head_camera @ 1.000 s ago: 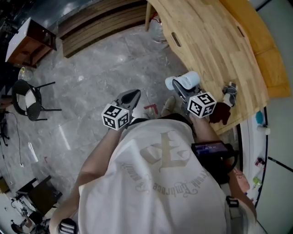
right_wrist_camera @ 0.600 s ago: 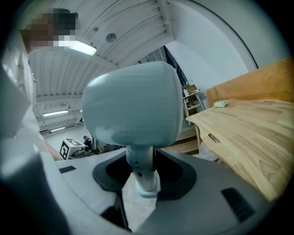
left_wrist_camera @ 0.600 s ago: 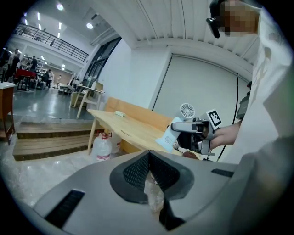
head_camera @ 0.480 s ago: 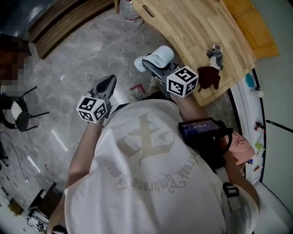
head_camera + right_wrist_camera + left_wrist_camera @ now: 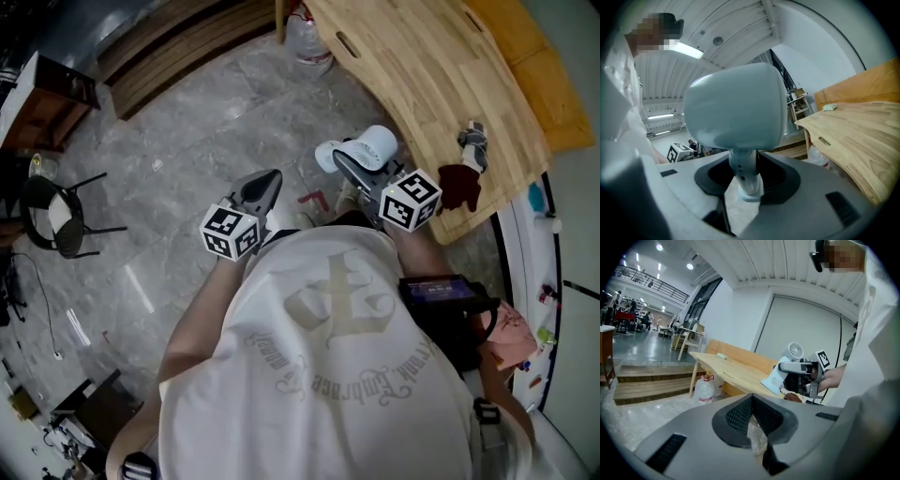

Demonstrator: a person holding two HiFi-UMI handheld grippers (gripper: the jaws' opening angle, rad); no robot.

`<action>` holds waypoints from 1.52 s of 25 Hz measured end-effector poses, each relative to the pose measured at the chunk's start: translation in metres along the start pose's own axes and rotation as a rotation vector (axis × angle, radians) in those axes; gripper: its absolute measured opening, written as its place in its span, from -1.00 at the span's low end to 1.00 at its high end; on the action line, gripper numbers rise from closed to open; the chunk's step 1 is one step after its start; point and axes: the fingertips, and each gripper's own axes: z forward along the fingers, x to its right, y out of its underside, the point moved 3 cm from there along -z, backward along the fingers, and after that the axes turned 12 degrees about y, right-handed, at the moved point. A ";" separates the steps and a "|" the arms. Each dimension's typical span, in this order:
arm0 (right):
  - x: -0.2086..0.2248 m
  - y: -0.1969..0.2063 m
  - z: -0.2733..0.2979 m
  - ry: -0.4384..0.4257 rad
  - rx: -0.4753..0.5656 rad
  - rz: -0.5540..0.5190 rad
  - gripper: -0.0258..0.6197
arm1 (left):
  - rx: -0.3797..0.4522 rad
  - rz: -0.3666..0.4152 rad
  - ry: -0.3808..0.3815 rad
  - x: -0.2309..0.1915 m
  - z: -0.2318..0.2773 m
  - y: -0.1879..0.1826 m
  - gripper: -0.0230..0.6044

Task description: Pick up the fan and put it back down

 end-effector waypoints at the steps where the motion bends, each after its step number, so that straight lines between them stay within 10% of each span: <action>1: 0.000 -0.001 0.001 -0.001 0.003 0.000 -0.44 | 0.001 0.003 0.001 -0.001 0.000 -0.001 -0.89; 38: 0.005 0.005 -0.003 0.055 -0.014 0.032 -0.44 | -0.049 -0.032 0.046 -0.013 0.017 0.002 -0.89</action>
